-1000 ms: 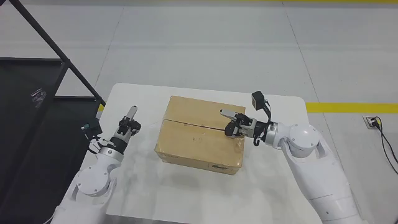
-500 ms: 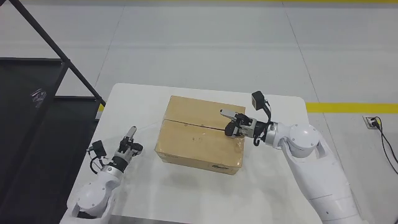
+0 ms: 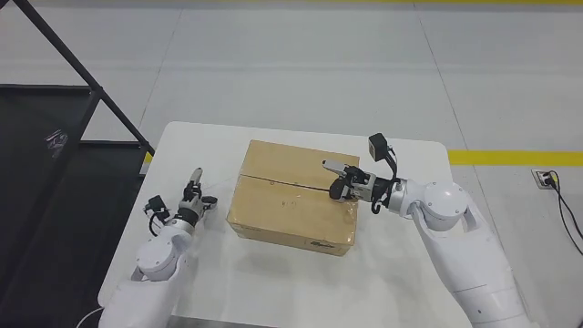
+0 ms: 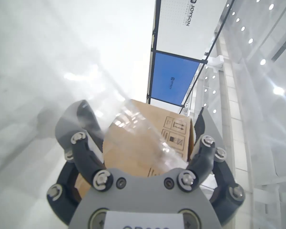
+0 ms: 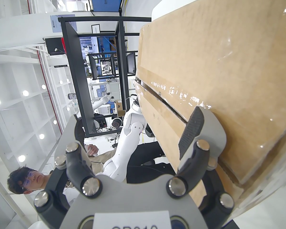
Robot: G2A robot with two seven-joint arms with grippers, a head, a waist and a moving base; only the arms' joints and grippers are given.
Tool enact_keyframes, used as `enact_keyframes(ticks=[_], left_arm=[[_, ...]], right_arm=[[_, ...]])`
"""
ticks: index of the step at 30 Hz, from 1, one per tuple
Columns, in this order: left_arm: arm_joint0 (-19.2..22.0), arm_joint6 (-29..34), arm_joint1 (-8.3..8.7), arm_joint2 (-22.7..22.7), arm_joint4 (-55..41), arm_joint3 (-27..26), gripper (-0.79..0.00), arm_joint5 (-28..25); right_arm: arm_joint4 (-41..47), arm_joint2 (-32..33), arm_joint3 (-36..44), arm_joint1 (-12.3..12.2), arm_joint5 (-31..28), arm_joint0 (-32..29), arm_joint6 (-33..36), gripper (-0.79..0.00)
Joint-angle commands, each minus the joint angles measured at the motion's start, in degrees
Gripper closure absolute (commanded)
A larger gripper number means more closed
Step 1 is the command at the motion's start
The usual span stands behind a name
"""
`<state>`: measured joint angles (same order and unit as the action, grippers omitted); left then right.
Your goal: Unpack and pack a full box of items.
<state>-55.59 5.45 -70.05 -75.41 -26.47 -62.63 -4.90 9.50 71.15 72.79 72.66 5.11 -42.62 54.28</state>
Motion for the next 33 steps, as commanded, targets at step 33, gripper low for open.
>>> enact_keyframes(ticks=[33], left_arm=[[-7.7,-5.9,1.22,-11.8,15.8,-30.8,-0.785,-5.1]], right_arm=[[0.0,0.0,0.0,0.0,0.0,0.0,0.0,-0.785]])
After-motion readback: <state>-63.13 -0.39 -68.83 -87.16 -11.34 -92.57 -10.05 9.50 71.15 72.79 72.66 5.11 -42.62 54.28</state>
